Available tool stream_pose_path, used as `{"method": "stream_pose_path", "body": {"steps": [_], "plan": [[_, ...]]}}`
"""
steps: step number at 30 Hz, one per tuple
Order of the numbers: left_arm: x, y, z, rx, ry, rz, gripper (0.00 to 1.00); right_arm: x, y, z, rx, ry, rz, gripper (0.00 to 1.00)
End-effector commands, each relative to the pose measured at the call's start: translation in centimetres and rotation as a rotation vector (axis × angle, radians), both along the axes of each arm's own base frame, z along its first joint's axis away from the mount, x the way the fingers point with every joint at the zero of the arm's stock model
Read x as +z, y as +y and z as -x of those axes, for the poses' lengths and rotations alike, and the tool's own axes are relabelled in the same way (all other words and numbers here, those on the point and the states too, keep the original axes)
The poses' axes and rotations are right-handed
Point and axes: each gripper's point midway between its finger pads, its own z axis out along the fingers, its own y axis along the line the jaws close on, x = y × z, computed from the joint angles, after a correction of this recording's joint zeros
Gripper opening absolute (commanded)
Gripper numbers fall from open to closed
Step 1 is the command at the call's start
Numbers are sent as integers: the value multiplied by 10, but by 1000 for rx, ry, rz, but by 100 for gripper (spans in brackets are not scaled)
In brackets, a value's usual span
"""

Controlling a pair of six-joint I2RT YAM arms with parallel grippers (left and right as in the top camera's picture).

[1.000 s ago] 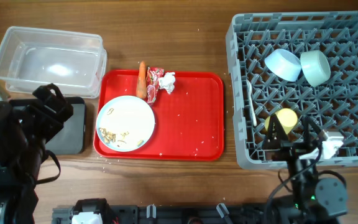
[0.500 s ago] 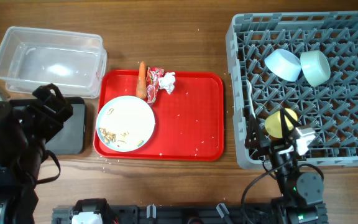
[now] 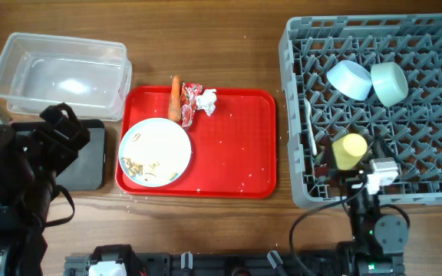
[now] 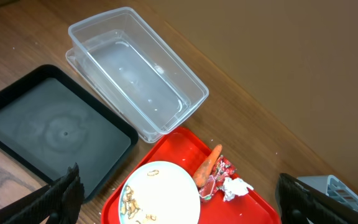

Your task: Sort waste into correct bins and load items into the dishwasher rack

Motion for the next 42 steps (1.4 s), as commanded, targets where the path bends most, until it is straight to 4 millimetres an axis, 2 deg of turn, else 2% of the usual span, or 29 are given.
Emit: {"method": "stream_pose_path", "body": {"steps": [1, 4, 6, 8, 11, 16, 20, 23, 42], "plan": [[4, 3, 1, 24, -16, 7, 100, 3, -13, 1, -41, -18, 83, 100], [4, 3, 1, 24, -16, 7, 100, 1, -24, 1, -102, -9, 175, 100], [4, 3, 1, 24, -16, 7, 100, -8, -33, 0, -154, 30, 217, 100], [4, 3, 1, 24, -16, 7, 100, -21, -51, 0, -243, 94, 195, 100], [4, 3, 1, 24, -16, 7, 100, -33, -65, 2, -298, 147, 184, 100], [4, 3, 1, 24, -16, 7, 100, -33, -65, 2, -299, 146, 184, 100], [4, 3, 1, 24, -16, 7, 100, -33, -58, 1, -255, 144, 193, 100], [4, 3, 1, 24, -16, 7, 100, -43, -58, 1, -249, 182, 188, 100], [4, 3, 1, 24, -16, 7, 100, -44, -58, 0, -249, 187, 188, 100]]}}
